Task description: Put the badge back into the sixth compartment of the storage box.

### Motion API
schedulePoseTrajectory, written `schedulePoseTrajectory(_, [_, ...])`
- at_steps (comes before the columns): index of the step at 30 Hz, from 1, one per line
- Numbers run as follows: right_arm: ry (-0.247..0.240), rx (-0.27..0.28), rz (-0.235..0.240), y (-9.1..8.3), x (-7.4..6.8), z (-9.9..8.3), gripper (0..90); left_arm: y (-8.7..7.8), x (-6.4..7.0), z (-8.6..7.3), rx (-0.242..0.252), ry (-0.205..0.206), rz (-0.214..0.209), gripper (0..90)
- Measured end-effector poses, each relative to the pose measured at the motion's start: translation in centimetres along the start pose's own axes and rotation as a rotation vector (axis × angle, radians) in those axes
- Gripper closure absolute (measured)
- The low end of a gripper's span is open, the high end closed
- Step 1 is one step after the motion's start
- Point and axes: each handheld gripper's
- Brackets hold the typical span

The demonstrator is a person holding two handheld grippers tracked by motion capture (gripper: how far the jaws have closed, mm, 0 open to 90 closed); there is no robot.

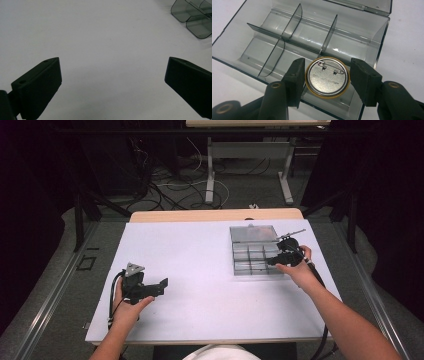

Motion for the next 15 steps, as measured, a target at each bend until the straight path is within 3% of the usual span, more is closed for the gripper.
schedulePoseTrajectory(6, [-0.018,-0.004,-0.003,0.05,0.13,-0.03,46.5,-0.01,-0.01,-0.01,0.002,0.001,0.0,1.2])
schedulePoseTrajectory(15, [-0.003,-0.01,-0.01,0.03,0.42,-0.11,46.5,-0.01,0.0,-0.01,0.0,0.0,0.0,1.2])
Point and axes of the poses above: each handheld gripper's, and its own axes: y roughly forward along the jaws, z roughly out of its top, x roughly to its right, and after that the axes turned 15 degrees about y, right-handed
